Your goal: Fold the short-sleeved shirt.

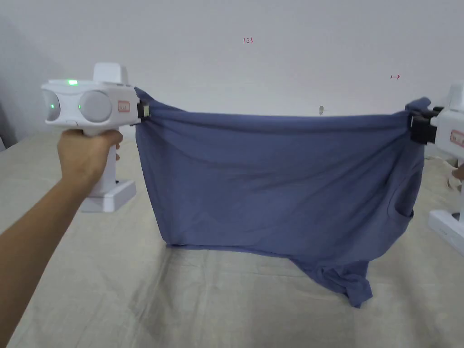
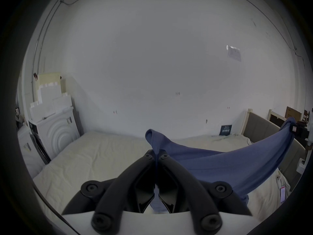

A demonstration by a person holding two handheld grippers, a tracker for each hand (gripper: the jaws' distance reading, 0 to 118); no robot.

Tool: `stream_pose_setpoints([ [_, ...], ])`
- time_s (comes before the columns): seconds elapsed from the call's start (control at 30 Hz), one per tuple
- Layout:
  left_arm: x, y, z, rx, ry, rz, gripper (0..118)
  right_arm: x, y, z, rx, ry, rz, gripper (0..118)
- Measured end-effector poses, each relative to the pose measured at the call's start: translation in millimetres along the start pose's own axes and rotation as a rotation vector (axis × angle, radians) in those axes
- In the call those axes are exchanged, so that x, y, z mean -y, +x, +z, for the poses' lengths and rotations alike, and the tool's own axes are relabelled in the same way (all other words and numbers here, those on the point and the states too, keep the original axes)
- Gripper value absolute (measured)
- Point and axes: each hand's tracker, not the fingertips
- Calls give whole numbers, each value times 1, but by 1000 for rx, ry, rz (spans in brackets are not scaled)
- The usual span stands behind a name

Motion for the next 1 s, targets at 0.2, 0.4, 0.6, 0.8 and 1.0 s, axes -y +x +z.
stream_pose_setpoints([
  [0.2,72,-7,11,31,-100,21,0,69,-5,27,-22,-101,-32,4],
  [0.4,151,-13,32,34,-203,37,0,131,-19,62,-41,-199,-44,4],
  [0.6,219,-25,78,41,-274,52,0,189,-33,112,-69,-274,-70,4],
  [0.8,288,-46,117,36,-374,66,0,240,-45,166,-92,-356,-122,4],
  [1.0,338,-51,161,29,-437,83,0,281,-55,211,-97,-431,-156,4],
])
